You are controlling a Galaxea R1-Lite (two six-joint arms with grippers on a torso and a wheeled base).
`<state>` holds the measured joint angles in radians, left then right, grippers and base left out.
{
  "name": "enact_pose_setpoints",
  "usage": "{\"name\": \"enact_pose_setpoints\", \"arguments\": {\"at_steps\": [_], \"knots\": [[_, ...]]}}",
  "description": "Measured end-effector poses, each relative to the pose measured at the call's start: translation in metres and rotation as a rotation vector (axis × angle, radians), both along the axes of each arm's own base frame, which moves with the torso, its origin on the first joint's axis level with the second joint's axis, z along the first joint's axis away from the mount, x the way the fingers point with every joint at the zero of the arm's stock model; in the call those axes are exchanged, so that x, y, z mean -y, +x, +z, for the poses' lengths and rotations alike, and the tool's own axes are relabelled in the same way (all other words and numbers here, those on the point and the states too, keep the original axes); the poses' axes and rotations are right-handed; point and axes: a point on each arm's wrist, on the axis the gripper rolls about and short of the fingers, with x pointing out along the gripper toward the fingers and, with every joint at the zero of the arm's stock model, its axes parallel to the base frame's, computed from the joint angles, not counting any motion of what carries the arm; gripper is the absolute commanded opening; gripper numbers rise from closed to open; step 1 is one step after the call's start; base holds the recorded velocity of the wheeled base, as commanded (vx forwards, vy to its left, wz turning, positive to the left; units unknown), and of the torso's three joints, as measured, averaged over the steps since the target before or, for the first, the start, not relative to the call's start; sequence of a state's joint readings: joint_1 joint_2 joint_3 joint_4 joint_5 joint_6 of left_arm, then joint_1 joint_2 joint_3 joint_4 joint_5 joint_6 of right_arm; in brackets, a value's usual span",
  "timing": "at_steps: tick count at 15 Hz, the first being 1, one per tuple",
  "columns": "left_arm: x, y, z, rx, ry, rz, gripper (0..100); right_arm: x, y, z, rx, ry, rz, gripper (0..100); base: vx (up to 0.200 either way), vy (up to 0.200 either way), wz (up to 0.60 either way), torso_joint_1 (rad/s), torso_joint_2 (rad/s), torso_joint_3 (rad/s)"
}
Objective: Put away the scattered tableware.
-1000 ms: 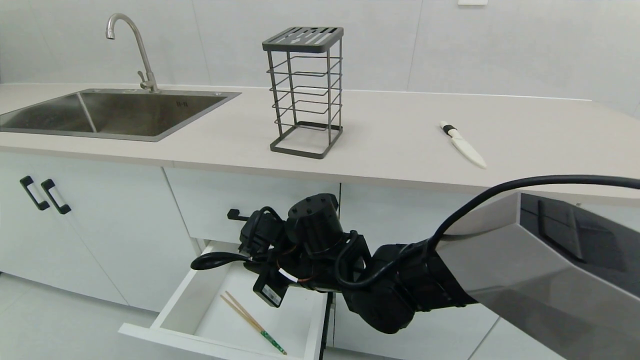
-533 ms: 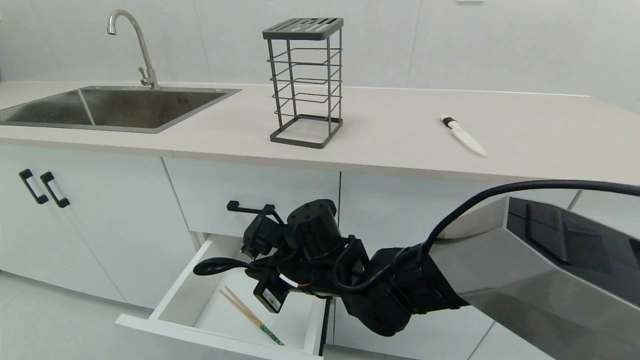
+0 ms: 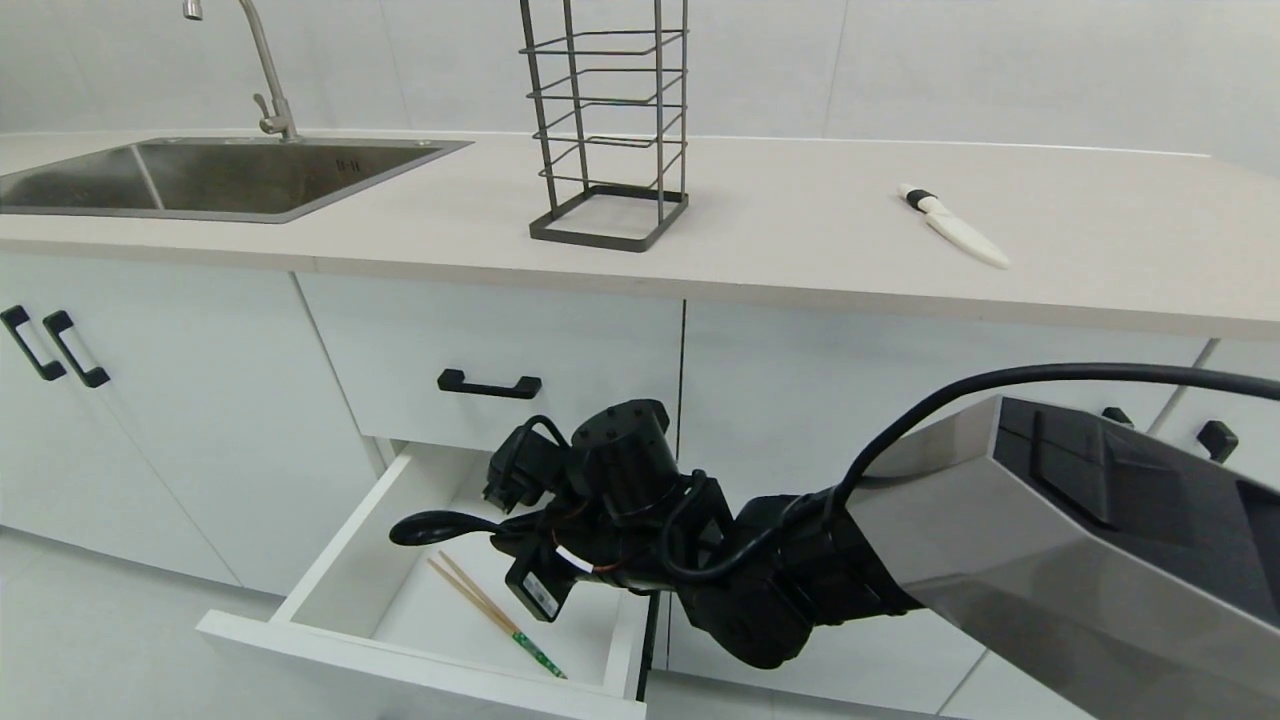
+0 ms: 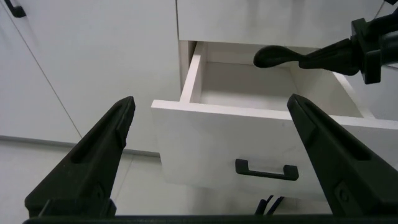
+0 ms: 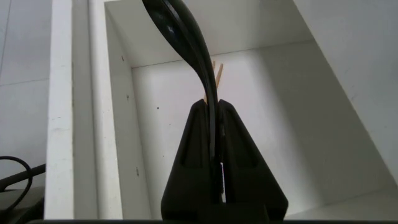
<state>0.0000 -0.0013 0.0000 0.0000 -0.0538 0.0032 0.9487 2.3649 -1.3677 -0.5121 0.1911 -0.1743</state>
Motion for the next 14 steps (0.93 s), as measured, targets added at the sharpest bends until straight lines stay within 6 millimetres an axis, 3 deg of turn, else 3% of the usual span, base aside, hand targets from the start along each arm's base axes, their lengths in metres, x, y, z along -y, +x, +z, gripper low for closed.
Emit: {"name": "enact_pose_setpoints", "arguments": {"at_steps": [8, 14], "knots": [[0.0, 0.0, 0.0, 0.0, 0.0, 0.0, 100, -0.009, 0.012, -0.005, 0.015, 0.023, -0.006, 0, 0.0, 0.0, 0.0, 0.0, 0.0, 0.006], [0.0, 0.0, 0.0, 0.0, 0.0, 0.0, 100, -0.016, 0.026, -0.036, -0.019, -0.002, -0.066, 0, 0.0, 0.0, 0.0, 0.0, 0.0, 0.0]]}}
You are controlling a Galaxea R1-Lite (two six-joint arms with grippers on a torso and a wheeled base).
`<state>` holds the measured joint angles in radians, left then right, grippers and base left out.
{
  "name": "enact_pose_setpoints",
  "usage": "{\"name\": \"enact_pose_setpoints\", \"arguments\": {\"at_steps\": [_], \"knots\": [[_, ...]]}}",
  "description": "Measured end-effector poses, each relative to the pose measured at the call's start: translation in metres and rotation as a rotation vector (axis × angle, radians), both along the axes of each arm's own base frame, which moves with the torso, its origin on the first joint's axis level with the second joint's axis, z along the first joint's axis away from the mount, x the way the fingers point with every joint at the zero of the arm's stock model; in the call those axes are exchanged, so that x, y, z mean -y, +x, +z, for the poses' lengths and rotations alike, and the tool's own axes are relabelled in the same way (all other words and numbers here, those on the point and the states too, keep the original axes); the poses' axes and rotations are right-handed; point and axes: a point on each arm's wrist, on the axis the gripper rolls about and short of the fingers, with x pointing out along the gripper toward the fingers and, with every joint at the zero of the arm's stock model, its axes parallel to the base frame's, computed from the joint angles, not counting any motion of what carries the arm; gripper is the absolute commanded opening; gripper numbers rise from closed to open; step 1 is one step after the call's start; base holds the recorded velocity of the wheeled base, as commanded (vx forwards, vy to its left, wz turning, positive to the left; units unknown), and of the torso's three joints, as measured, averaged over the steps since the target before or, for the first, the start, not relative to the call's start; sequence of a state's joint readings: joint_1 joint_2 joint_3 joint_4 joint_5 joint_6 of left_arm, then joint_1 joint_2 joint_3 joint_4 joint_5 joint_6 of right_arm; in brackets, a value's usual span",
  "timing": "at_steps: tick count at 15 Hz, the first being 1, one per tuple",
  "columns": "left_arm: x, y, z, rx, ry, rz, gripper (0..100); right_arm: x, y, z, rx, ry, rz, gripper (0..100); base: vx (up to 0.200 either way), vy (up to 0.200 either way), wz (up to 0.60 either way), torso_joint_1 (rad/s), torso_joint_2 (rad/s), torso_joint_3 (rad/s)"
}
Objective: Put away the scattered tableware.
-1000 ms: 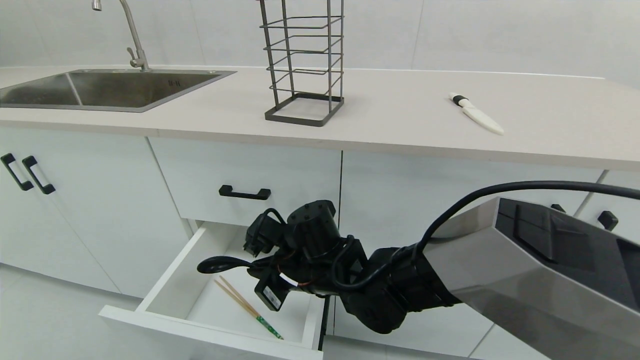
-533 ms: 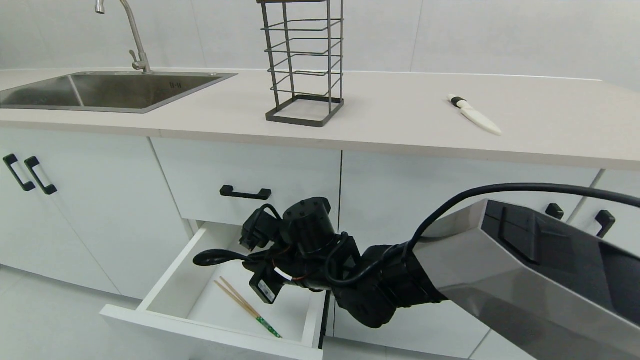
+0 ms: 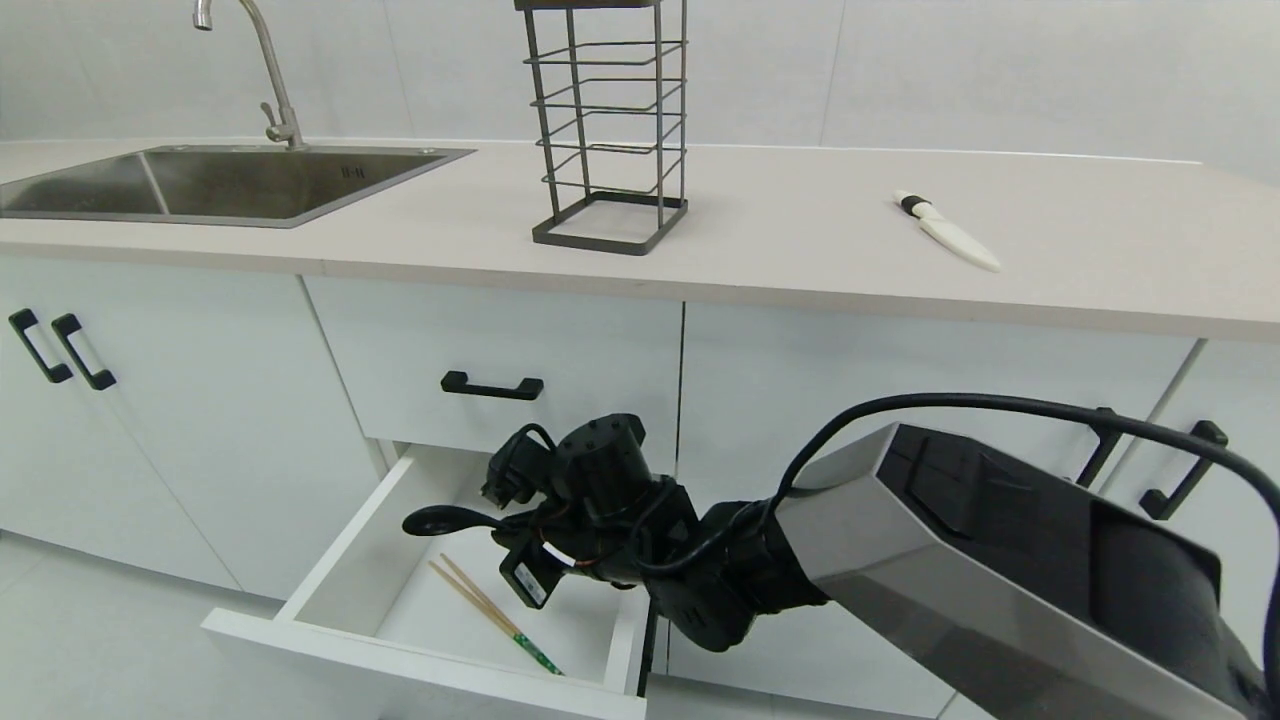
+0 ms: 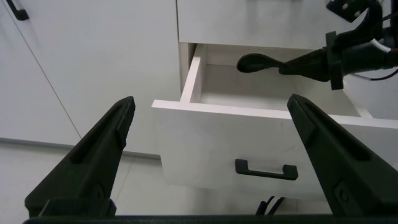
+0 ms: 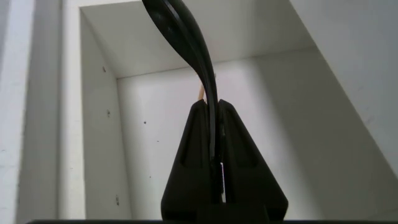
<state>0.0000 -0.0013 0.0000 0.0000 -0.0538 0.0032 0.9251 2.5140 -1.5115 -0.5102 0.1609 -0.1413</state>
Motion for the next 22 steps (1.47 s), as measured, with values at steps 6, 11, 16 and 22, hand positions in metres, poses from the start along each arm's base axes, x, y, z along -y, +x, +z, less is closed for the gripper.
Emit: {"name": "enact_pose_setpoints", "arguments": {"at_steps": [6, 11, 16, 22], "knots": [[0.0, 0.0, 0.0, 0.0, 0.0, 0.0, 100, -0.002, 0.008, -0.024, -0.054, -0.012, -0.079, 0, 0.0, 0.0, 0.0, 0.0, 0.0, 0.0], [0.0, 0.0, 0.0, 0.0, 0.0, 0.0, 100, -0.01, 0.012, -0.038, -0.05, -0.028, -0.097, 0, 0.0, 0.0, 0.0, 0.0, 0.0, 0.0], [0.0, 0.0, 0.0, 0.0, 0.0, 0.0, 100, -0.015, 0.014, -0.046, -0.069, -0.061, -0.099, 0, 0.0, 0.0, 0.0, 0.0, 0.0, 0.0], [0.0, 0.0, 0.0, 0.0, 0.0, 0.0, 100, -0.015, 0.013, -0.06, -0.085, -0.086, -0.096, 0, 0.0, 0.0, 0.0, 0.0, 0.0, 0.0]]}}
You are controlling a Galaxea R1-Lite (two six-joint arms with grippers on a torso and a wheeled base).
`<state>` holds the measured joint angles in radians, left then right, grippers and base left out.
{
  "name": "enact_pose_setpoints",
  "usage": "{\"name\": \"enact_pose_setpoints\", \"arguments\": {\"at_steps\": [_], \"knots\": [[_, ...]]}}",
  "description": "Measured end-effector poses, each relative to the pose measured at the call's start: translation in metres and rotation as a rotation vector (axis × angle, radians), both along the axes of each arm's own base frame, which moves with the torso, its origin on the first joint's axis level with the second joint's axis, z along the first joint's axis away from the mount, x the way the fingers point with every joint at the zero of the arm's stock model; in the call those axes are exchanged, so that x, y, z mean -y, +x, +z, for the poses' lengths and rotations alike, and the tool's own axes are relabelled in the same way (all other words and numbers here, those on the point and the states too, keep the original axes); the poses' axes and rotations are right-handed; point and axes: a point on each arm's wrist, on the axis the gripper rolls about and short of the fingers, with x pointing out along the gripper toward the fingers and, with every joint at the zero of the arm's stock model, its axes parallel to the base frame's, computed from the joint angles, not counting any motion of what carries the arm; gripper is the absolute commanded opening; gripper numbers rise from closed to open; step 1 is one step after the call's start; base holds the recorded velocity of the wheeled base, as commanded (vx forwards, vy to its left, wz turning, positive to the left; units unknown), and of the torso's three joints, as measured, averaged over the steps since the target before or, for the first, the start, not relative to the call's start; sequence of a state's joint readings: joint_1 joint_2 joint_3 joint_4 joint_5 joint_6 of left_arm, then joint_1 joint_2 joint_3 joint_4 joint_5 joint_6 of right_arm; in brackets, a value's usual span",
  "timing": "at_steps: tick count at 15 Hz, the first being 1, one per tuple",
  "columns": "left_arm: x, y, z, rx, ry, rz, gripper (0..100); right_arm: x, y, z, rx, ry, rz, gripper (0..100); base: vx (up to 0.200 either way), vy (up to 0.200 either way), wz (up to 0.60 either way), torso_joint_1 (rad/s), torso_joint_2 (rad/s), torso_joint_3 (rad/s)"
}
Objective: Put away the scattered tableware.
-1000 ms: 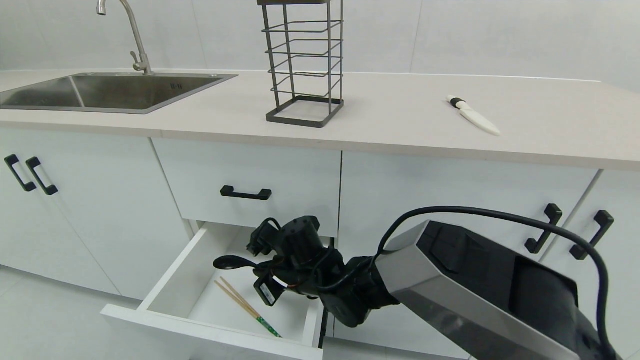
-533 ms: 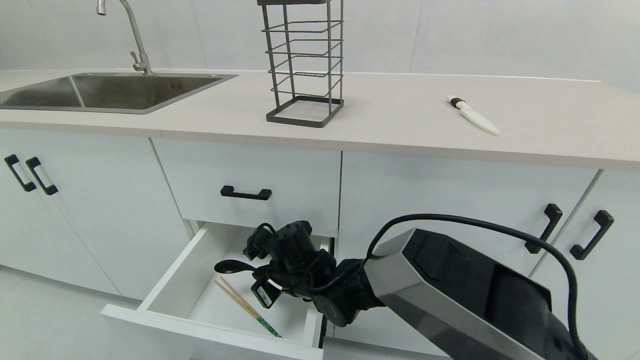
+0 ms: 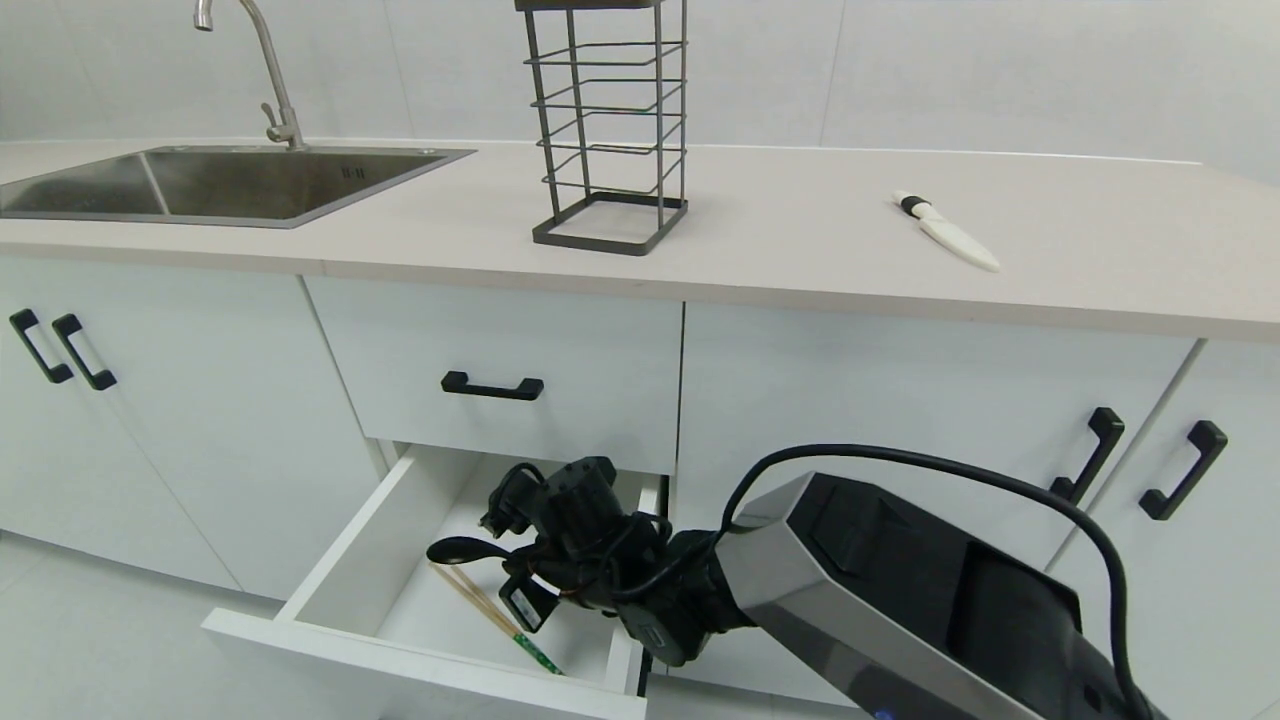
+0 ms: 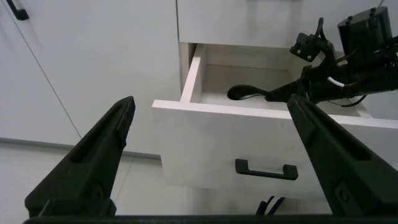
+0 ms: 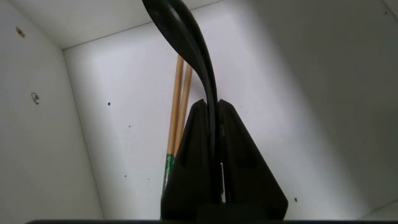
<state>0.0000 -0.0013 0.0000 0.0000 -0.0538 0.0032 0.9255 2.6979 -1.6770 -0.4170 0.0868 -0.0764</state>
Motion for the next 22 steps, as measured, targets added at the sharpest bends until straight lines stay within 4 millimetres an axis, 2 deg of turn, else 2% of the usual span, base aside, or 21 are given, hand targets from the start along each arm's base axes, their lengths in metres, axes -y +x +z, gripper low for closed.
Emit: {"name": "enact_pose_setpoints", "arguments": {"at_steps": [7, 8, 15, 22], "knots": [[0.0, 0.0, 0.0, 0.0, 0.0, 0.0, 100, 0.001, 0.0, -0.01, -0.01, -0.018, 0.005, 0, 0.0, 0.0, 0.0, 0.0, 0.0, 0.0], [0.0, 0.0, 0.0, 0.0, 0.0, 0.0, 100, 0.001, 0.0, -0.012, -0.012, -0.021, 0.006, 100, 0.0, 0.0, 0.0, 0.0, 0.0, 0.0], [0.0, 0.0, 0.0, 0.0, 0.0, 0.0, 100, 0.001, -0.002, -0.01, -0.032, -0.043, 0.01, 100, 0.0, 0.0, 0.0, 0.0, 0.0, 0.0], [0.0, 0.0, 0.0, 0.0, 0.0, 0.0, 100, -0.005, -0.009, 0.024, 0.0, -0.002, 0.027, 100, 0.0, 0.0, 0.0, 0.0, 0.0, 0.0]]}}
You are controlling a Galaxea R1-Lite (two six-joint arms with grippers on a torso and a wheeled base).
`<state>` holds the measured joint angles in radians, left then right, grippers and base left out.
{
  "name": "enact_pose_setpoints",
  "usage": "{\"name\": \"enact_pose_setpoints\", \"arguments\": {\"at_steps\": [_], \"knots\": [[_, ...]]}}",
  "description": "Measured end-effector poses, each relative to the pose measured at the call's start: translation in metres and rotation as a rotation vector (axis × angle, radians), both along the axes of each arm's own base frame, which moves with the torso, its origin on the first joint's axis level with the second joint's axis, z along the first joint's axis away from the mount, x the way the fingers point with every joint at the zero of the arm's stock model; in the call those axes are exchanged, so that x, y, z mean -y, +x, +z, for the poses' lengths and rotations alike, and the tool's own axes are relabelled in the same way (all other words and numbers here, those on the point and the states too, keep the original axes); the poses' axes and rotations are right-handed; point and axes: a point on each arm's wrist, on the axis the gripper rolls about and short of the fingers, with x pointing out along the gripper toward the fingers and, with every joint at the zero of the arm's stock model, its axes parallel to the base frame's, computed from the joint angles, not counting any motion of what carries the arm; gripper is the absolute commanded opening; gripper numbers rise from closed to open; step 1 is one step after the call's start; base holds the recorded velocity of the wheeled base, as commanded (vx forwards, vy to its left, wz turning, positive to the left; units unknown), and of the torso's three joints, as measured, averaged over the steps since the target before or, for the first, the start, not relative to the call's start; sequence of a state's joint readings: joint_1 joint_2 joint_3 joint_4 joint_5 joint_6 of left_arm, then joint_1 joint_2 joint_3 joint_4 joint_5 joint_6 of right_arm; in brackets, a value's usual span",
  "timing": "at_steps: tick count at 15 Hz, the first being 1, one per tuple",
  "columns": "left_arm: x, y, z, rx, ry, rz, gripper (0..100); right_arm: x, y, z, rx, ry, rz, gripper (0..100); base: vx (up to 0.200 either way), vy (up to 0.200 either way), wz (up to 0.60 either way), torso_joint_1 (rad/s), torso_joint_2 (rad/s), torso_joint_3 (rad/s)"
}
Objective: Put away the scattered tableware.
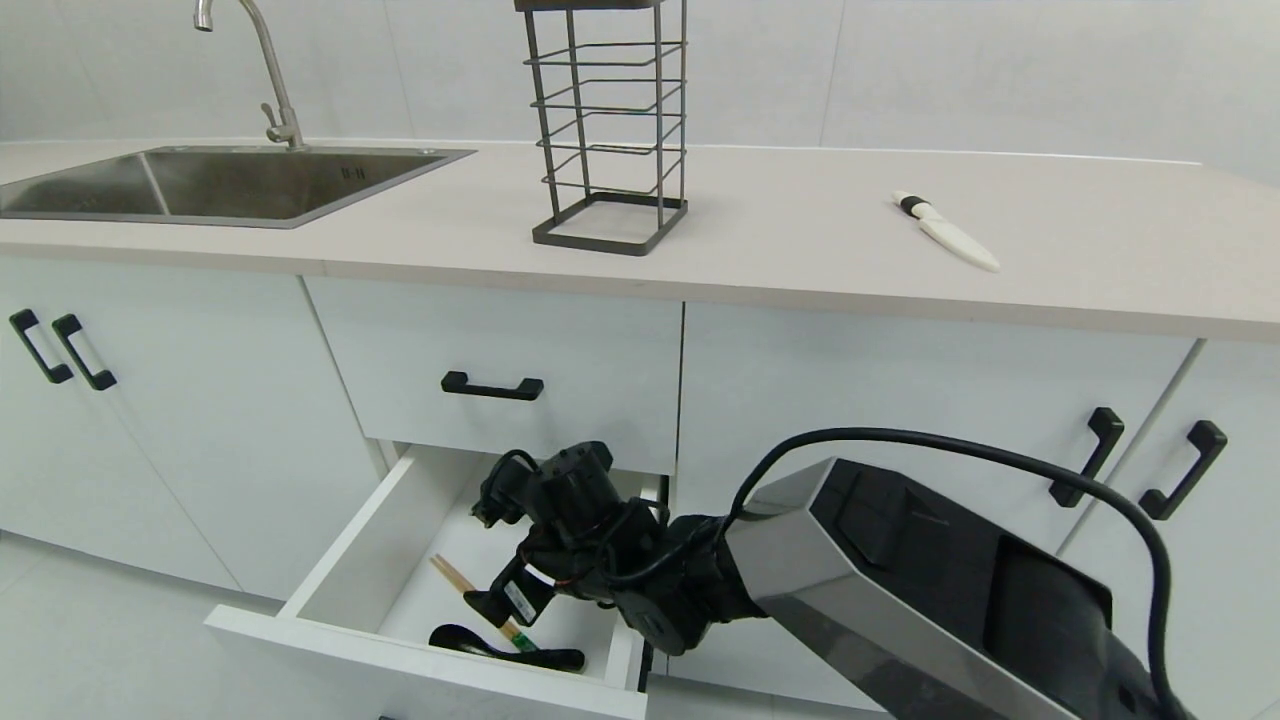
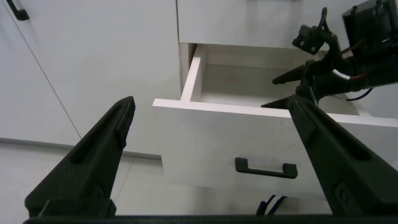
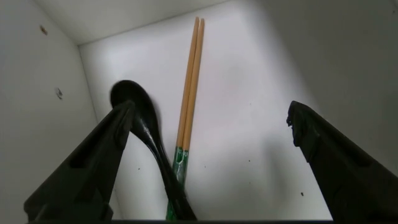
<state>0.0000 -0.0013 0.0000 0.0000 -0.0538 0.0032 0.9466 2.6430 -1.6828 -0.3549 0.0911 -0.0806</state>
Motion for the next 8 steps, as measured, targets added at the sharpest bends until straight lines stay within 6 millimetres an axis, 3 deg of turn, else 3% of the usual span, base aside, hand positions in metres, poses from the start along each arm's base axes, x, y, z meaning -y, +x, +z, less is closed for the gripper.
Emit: {"name": "enact_pose_setpoints", "arguments": {"at_steps": [4, 8], "knots": [[0.0, 0.0, 0.0, 0.0, 0.0, 0.0, 100, 0.005, -0.009, 0.019, 0.01, 0.007, 0.007, 100, 0.0, 0.0, 0.0, 0.0, 0.0, 0.0], [0.0, 0.0, 0.0, 0.0, 0.0, 0.0, 100, 0.014, -0.02, 0.05, 0.055, 0.045, -0.002, 100, 0.0, 0.0, 0.0, 0.0, 0.0, 0.0]]}}
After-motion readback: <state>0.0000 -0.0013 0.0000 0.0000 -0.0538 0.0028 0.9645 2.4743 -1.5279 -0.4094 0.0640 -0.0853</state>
